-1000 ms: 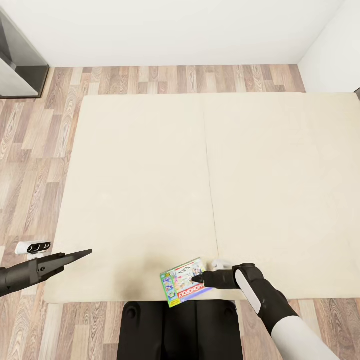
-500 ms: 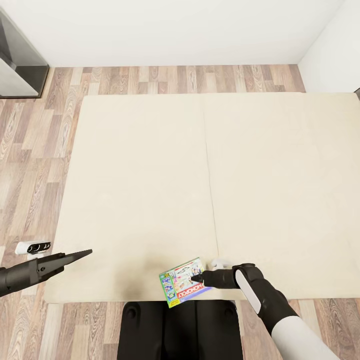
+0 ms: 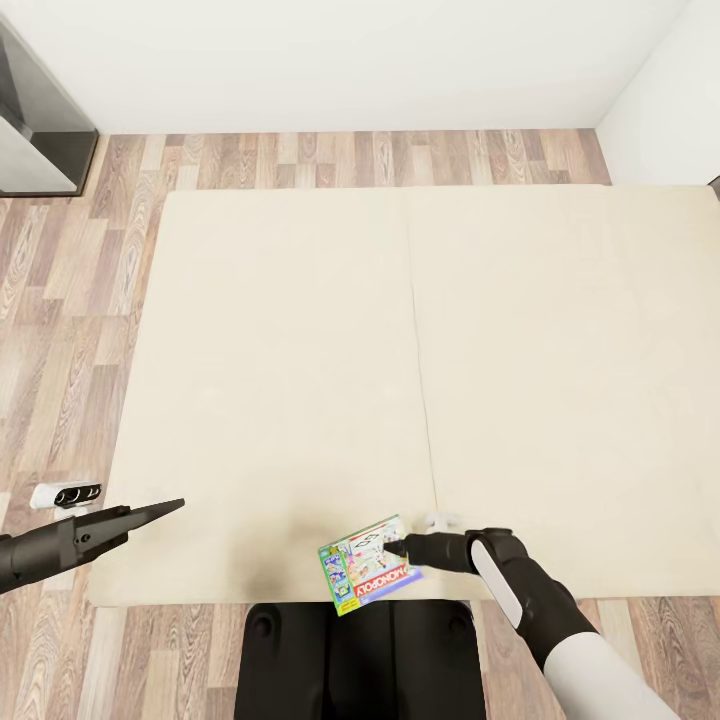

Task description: Put all the toys in the child's room - the three board games (two on the bed and one on the table), the two jigsaw puzzles on the table, and the tennis ball on the table - inside the toy box on the table in the child's room.

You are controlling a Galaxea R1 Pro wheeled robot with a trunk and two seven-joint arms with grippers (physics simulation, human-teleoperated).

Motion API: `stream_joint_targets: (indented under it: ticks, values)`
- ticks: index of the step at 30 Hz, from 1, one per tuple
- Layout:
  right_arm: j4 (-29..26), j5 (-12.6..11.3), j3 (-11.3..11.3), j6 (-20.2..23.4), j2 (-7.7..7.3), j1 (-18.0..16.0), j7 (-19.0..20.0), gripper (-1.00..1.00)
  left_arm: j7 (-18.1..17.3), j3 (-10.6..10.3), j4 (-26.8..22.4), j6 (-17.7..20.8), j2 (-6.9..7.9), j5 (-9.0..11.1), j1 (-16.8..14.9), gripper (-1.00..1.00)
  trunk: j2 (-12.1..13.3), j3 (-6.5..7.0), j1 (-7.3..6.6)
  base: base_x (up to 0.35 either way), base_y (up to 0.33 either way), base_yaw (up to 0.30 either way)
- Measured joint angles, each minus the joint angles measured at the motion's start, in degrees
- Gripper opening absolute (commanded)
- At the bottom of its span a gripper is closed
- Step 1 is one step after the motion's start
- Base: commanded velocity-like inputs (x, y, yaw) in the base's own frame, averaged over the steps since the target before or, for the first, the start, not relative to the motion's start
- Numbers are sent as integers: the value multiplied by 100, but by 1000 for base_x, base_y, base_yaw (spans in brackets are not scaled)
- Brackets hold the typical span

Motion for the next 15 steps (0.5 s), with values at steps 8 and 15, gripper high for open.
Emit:
stream_joint_targets:
  ticks: [8, 15]
  values:
    - [5, 5, 4, -174, 2, 1, -11, 100, 0, 3, 0, 0, 0, 0, 0, 100, 0, 0, 0, 0, 0, 0]
    - [11, 2, 3, -163, 12, 1, -7, 100, 0, 3, 0, 0, 0, 0, 0, 100, 0, 0, 0, 0, 0, 0]
